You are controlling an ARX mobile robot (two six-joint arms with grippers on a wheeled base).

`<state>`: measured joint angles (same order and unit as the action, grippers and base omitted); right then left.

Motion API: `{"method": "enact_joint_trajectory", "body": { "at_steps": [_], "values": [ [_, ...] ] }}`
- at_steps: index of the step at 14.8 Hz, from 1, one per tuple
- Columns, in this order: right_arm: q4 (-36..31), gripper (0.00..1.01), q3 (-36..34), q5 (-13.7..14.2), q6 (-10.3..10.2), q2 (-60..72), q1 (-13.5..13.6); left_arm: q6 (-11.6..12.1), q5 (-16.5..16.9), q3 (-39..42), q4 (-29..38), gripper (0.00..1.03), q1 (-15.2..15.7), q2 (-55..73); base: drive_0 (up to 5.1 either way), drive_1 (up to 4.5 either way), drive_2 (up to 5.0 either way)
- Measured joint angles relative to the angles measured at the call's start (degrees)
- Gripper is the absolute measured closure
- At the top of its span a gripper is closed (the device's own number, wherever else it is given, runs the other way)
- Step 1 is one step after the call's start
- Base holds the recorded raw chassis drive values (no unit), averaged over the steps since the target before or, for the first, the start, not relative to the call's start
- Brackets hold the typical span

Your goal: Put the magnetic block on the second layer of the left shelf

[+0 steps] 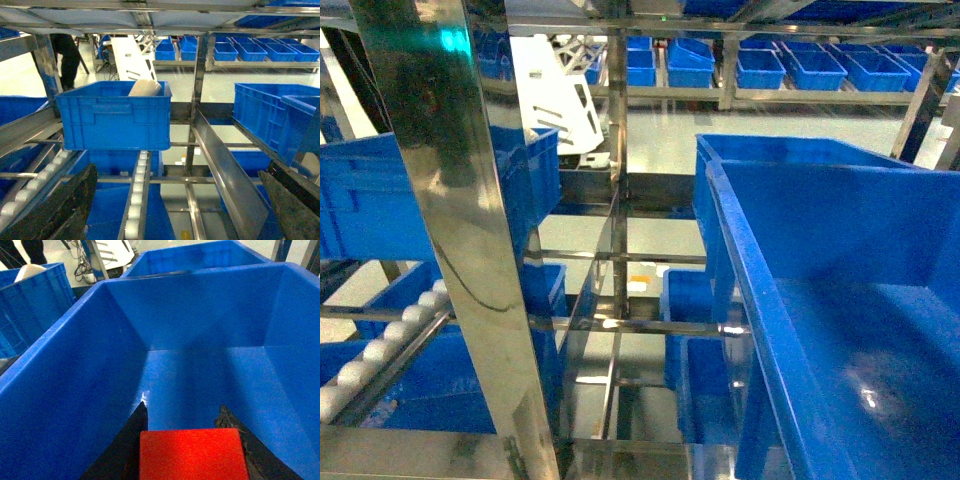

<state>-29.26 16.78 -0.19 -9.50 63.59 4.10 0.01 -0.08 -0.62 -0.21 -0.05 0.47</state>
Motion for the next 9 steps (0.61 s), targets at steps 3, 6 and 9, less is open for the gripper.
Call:
{"method": "enact_joint_trajectory", "body": {
  "at_steps": [3, 6, 9],
  "values": [
    [-5.51, 0.67, 5.66, -0.24, -0.94, 16.04, 0.50, 0.00, 0.02, 0.00, 0.00, 0.05, 0.00, 0.00, 0.0, 0.00, 0.0],
    [-10.84, 0.67, 8.31, 1.40, 0.07, 26.58, 0.79, 0.00, 0.00, 0.00, -0.02, 0.05, 0.00, 0.00, 0.0, 0.00, 0.0],
    [-13.11, 0.67, 11.85, 3.98, -0.63, 34.86, 0.72, 0.00, 0.00, 0.00, -0.02, 0.05, 0.00, 0.00, 0.0, 0.00, 0.0]
  ]
}}
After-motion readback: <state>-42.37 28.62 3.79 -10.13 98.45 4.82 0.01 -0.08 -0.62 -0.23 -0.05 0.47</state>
